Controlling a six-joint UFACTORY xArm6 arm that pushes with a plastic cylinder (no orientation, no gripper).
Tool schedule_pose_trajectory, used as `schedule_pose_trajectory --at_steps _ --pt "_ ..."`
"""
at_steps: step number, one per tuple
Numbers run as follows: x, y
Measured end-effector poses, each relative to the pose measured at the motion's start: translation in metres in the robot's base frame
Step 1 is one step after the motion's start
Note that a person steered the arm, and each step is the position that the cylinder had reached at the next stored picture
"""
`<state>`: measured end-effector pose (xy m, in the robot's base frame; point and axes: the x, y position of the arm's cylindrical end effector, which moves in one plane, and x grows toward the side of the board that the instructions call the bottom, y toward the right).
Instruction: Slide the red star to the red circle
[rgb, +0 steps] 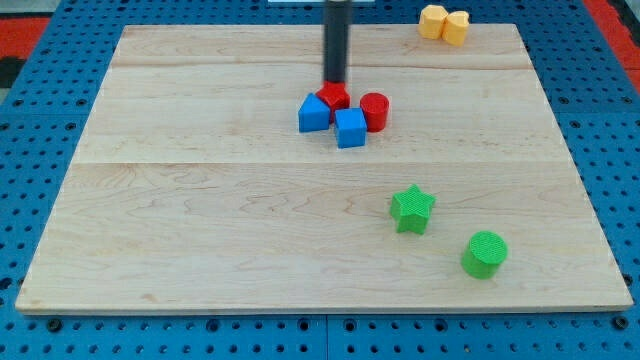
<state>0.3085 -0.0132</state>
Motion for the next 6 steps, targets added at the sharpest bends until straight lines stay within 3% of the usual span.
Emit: schedule_pose_trajectory --at_steps 2,4,6 --pt "0.006 -0.052" --pt "0.018 0.010" --pt "0.053 0.034"
